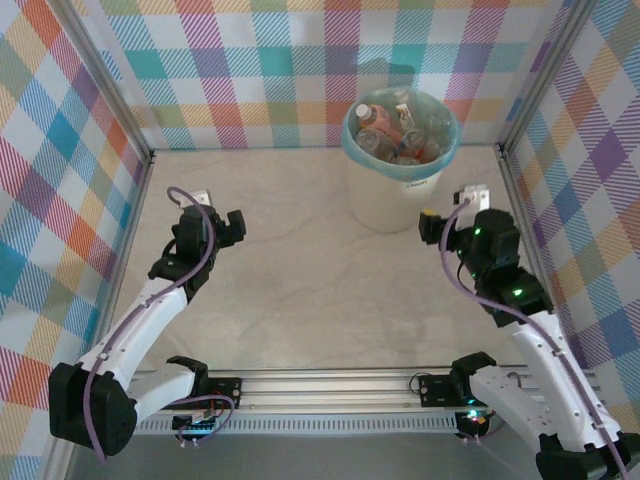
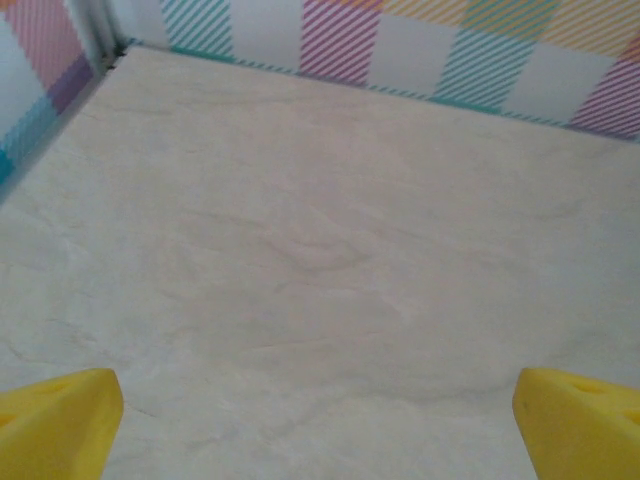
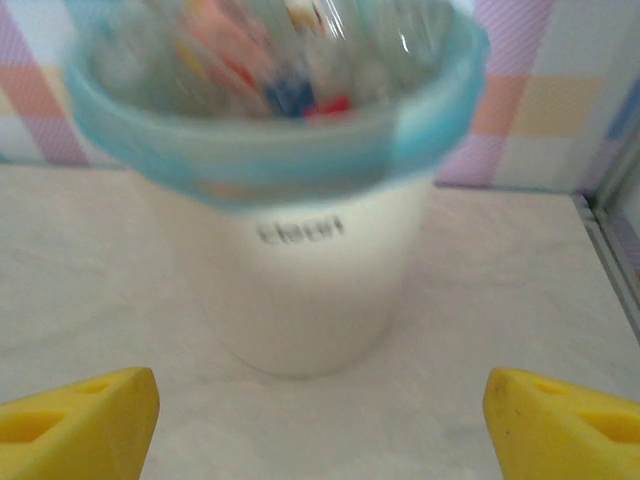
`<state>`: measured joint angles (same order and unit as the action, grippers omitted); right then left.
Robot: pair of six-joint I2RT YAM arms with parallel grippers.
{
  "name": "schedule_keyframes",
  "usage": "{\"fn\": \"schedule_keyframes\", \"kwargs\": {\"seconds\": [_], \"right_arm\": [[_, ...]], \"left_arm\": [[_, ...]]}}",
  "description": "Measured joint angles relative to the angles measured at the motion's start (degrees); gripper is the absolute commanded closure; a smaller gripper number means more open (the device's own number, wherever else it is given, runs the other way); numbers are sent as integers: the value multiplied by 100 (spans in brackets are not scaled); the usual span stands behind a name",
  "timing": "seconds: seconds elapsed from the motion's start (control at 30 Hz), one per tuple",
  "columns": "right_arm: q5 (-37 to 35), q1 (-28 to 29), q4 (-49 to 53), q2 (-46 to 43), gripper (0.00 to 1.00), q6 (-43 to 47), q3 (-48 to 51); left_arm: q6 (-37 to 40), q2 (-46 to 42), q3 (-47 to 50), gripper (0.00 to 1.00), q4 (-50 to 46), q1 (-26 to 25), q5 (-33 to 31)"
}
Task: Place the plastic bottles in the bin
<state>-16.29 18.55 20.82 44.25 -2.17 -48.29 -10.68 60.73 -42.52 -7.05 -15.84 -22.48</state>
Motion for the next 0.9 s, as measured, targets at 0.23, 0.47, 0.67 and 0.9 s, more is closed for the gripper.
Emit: {"fn": "schedule_keyframes", "kwargs": {"seconds": [0.23, 0.47, 0.67, 0.9], "right_arm": [[-393, -2, -1880, 175, 16, 216, 2588], [540, -315, -4881, 2138, 13, 695, 3471], [1759, -1060, -5781, 2865, 13, 603, 3287], [2680, -1768, -6966, 2555, 5, 192, 3840]], "left_arm": [[538, 505, 1202, 0, 1659, 90, -656], [927, 1449, 1871, 0, 3322, 555, -153], [1143, 2590, 2002, 0, 4811, 968, 852], [1189, 2883, 1945, 0, 4968, 1161, 1606]]}}
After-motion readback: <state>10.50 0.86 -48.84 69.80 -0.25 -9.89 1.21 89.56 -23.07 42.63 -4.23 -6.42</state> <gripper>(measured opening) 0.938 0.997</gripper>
